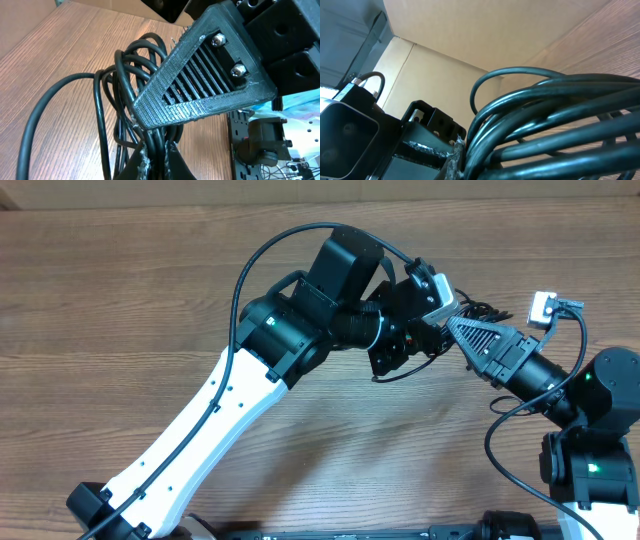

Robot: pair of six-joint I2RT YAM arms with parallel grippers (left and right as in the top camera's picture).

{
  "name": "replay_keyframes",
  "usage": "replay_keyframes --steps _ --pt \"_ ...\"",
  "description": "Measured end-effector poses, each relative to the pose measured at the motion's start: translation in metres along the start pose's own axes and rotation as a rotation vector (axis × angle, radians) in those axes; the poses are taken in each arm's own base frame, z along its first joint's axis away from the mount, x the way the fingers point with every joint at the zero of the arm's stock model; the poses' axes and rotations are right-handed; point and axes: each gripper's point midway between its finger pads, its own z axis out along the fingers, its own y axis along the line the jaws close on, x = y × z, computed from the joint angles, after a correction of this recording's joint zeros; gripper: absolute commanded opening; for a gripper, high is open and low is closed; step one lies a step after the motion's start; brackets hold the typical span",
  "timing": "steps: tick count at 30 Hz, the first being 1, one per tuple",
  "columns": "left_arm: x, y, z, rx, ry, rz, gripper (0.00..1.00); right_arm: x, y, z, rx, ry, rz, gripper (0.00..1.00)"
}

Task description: Untangle cables

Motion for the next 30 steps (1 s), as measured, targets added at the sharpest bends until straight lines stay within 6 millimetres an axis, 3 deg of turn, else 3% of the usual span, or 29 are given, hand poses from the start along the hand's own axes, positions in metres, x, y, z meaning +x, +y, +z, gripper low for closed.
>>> replay_keyframes --steps 1,5,6,12,14,16,19,20,21,26,27,30 --pt "0.0 0.0 0.0 -0.001 0.0 0.0 0.04 0.0 0.0 0.0 0.0 0.0 0.0 0.11" --pt "-0.001 0.002 0.0 -0.008 -0.004 0.004 0.04 0.002 0.002 0.0 -0.009 0.013 -0.001 0.49" --pt "-0.002 0.002 0.0 -0.011 -0.008 0.006 0.04 0.003 0.002 0.0 -0.012 0.02 -0.002 0.51" --pt "-0.009 0.016 -0.003 -0.068 -0.034 -0.053 0.04 0.009 0.005 0.0 -0.029 0.051 -0.05 0.48" --pt "-0.01 0.023 -0.007 -0.086 -0.047 -0.081 0.04 0.011 0.006 0.0 -0.038 0.062 -0.087 0.27" --pt "-0.01 0.029 -0.01 -0.099 -0.054 -0.105 0.04 0.012 0.007 -0.001 -0.044 0.07 -0.107 0.2" --pt "-0.011 0.029 -0.013 -0.079 -0.064 -0.121 0.04 0.013 0.009 -0.001 -0.054 0.072 -0.159 0.27" --pt "-0.012 0.026 -0.013 -0.057 -0.068 -0.119 0.04 0.012 0.011 -0.001 -0.059 0.069 -0.176 0.37" --pt "-0.014 0.02 -0.012 -0.023 -0.075 -0.116 0.04 0.011 0.011 -0.001 -0.062 0.067 -0.188 0.41" --pt "-0.017 0.007 -0.013 0.053 -0.089 -0.113 0.04 0.003 0.005 0.0 -0.024 0.017 -0.211 0.42" --pt "-0.017 0.006 -0.013 0.059 -0.09 -0.113 0.04 0.002 0.003 0.0 -0.015 0.011 -0.209 0.31" --pt "-0.017 0.006 -0.014 0.063 -0.091 -0.115 0.04 -0.002 0.001 0.0 0.003 -0.013 -0.233 0.15"
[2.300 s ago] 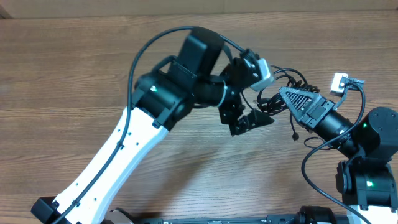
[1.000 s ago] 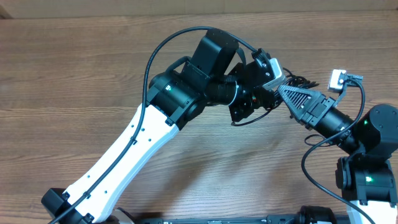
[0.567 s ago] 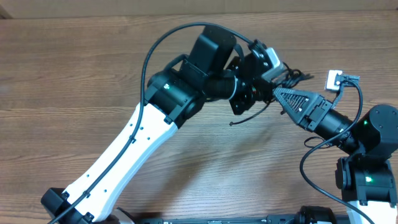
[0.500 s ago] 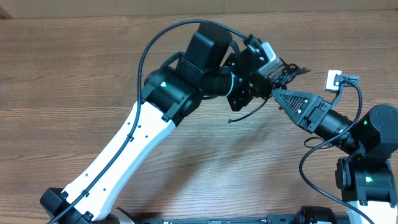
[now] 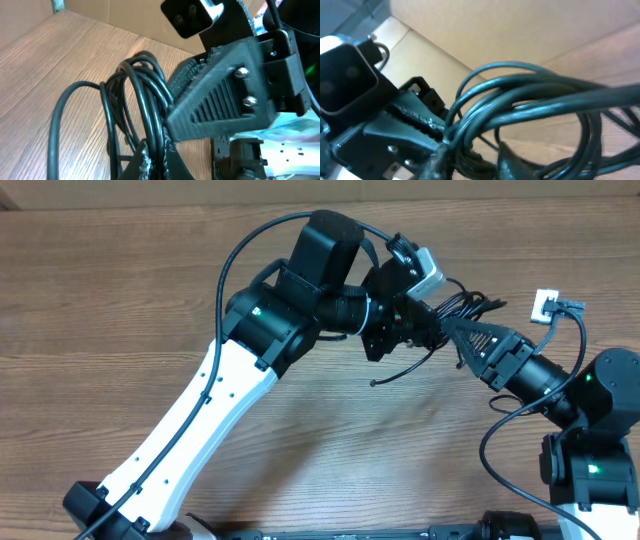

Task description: Untangle cables

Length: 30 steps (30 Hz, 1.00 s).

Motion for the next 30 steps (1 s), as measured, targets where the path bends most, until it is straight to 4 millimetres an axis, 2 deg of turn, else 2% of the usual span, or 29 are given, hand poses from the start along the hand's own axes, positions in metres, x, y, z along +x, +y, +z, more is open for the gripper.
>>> replay_keyframes --steps 4,10,15,20,24,30 --pt "-0.001 -0.008 0.0 0.049 -0.008 0.002 0.04 -0.003 0.001 0.0 -0.001 -0.012 -0.055 0.04" --pt "-0.006 -0.018 -0.001 0.112 -0.027 0.015 0.04 -0.003 0.002 0.0 -0.001 -0.013 -0.08 0.04" --pt "-0.005 -0.016 0.0 0.096 -0.022 0.011 0.04 0.0 0.001 0.0 -0.003 -0.003 -0.078 0.04" --pt "0.019 0.019 0.0 -0.132 0.072 -0.095 0.04 0.007 0.002 0.002 -0.029 0.047 -0.065 0.04" --pt "0.038 0.048 -0.008 -0.322 0.14 -0.165 0.04 0.009 0.023 0.0 -0.131 0.074 -0.139 0.04" --pt "0.049 0.068 -0.018 -0.463 0.183 -0.188 0.04 0.009 0.047 -0.004 -0.229 0.095 -0.177 0.04"
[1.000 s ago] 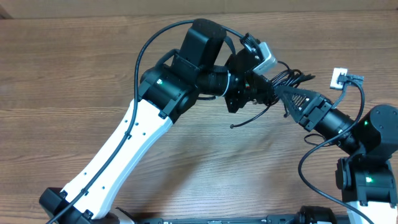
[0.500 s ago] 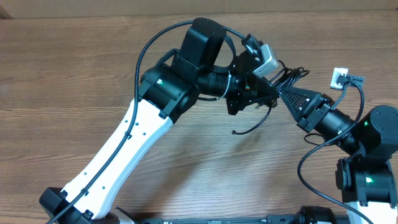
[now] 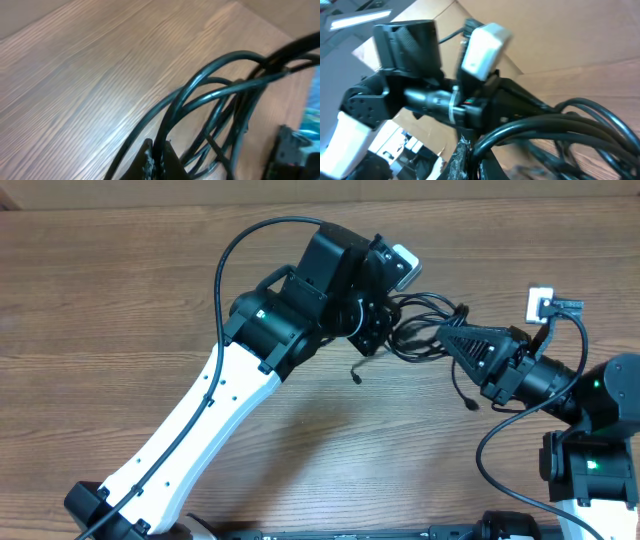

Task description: Untangle cables

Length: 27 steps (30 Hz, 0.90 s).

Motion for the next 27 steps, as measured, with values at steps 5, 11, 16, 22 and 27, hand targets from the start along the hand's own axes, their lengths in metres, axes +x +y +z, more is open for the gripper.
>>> replay_keyframes --steps 5,11,16,22,27 --pt "0.019 0.029 -0.004 -0.135 0.072 -0.053 0.04 -0.008 0.016 -0.001 -0.051 -0.018 -0.033 0.04" --pt "0.034 0.072 -0.019 -0.243 0.118 -0.127 0.04 -0.027 0.006 -0.017 -0.003 -0.083 0.004 0.04" --pt "0.034 0.077 -0.023 -0.183 0.109 -0.111 0.04 -0.038 -0.019 -0.043 0.099 -0.141 0.076 0.47" --pt "0.016 0.047 -0.019 0.007 0.036 -0.027 0.04 -0.035 -0.04 -0.053 0.142 -0.132 0.144 0.77" --pt "-0.005 0.02 -0.021 0.167 -0.056 0.02 0.04 -0.029 -0.062 -0.051 0.146 -0.097 0.247 0.78"
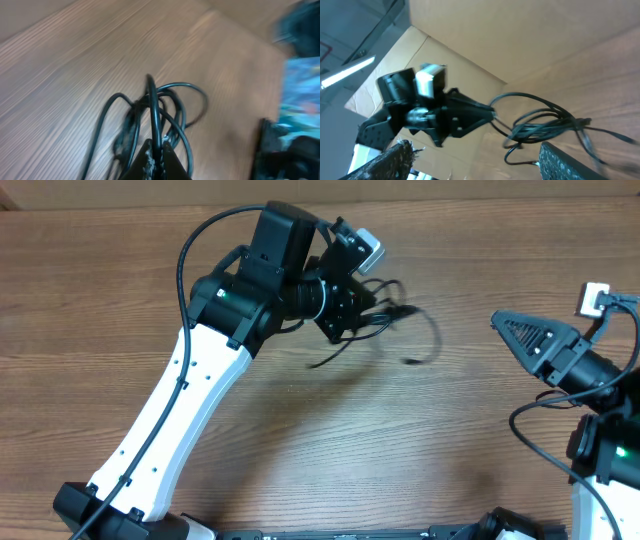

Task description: Untangle cables

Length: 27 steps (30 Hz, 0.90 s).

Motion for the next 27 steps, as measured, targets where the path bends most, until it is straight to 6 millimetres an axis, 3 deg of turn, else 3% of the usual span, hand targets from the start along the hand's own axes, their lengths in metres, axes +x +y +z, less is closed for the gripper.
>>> replay_keyframes --steps 3,11,17,20,24,27 --pt "-0.019 -0.021 -0.002 0.124 -0.079 0.042 0.04 0.0 -0.014 0.003 0.007 0.023 0.061 0.78" --pt "-0.065 -0.057 -0.011 0.296 -0.25 0.077 0.04 0.004 -0.026 0.005 0.012 0.05 0.132 0.78" --pt "-0.064 -0.096 0.0 0.378 -0.233 0.095 0.04 0.006 -0.024 0.006 0.006 0.062 0.135 0.77" --pt "-0.064 -0.099 0.002 0.377 -0.231 0.095 0.04 0.007 -0.024 0.006 0.004 0.065 0.135 0.67" --pt "-0.069 -0.1 0.001 0.377 -0.246 0.074 0.04 0.007 -0.024 0.006 0.004 0.065 0.135 0.67" --pt "-0.07 -0.113 0.004 0.402 -0.243 0.079 0.04 0.007 -0.024 0.006 0.004 0.065 0.135 0.67"
